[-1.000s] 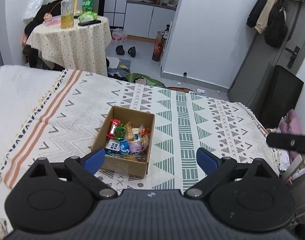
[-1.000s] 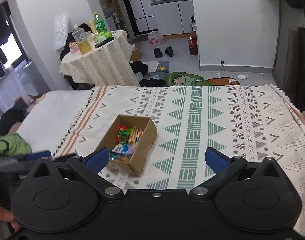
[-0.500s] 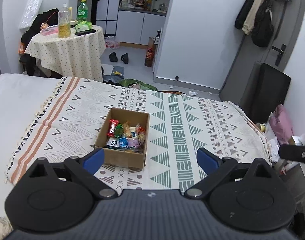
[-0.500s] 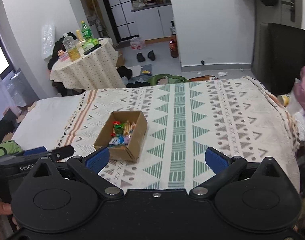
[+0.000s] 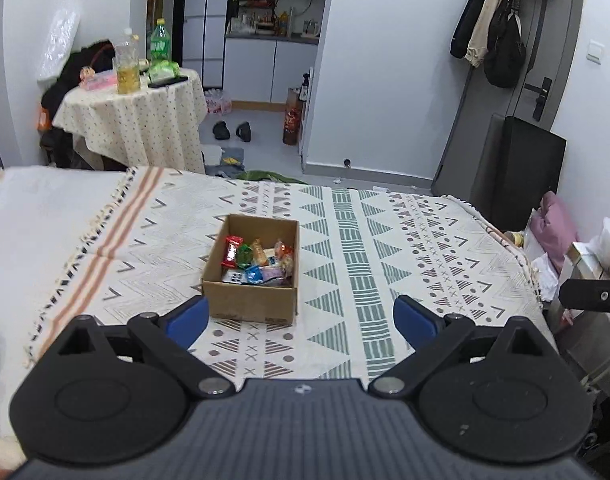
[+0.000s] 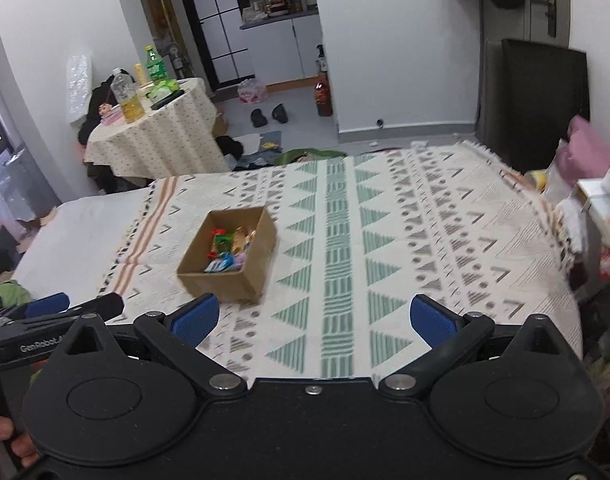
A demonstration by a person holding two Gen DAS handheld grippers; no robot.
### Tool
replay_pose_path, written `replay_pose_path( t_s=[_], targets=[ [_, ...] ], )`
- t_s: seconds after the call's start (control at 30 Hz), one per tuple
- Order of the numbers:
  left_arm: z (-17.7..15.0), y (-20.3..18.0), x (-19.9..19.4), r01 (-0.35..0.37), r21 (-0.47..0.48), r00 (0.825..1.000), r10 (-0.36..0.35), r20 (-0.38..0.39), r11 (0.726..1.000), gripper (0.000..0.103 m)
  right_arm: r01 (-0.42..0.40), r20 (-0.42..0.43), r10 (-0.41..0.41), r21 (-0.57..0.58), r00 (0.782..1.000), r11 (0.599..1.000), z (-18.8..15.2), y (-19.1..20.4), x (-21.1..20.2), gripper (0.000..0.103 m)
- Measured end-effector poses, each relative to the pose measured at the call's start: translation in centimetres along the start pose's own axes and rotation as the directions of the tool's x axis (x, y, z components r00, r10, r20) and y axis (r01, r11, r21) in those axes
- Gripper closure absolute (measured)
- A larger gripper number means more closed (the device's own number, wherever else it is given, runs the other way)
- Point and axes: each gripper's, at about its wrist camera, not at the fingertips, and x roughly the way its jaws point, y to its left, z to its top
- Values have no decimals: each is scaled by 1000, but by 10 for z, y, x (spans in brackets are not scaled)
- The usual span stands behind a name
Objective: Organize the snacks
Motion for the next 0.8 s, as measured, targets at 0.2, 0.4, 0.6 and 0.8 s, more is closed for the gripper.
replay_pose_path(
  t_s=[0.2,0.4,0.6,0.8],
  targets=[
    [-8,0,-13,-5,26,1000,5,14,1000,5,-25,17,25,-23,1000,999,-12,8,-8,0],
    [-8,3,-22,-16,18,1000,16,26,1000,0,-46,49,46,5,998,999,-10,12,-13,0],
    [-10,2,-25,-2,14,1000,2,25,1000,0,-81,90,85,-49,992,996,-11,26,-22,0],
    [-11,5,-23,9,-5,1000,-9,13,1000,0,-51,68,56,-81,996,995,-14,30,-16,0]
  ],
)
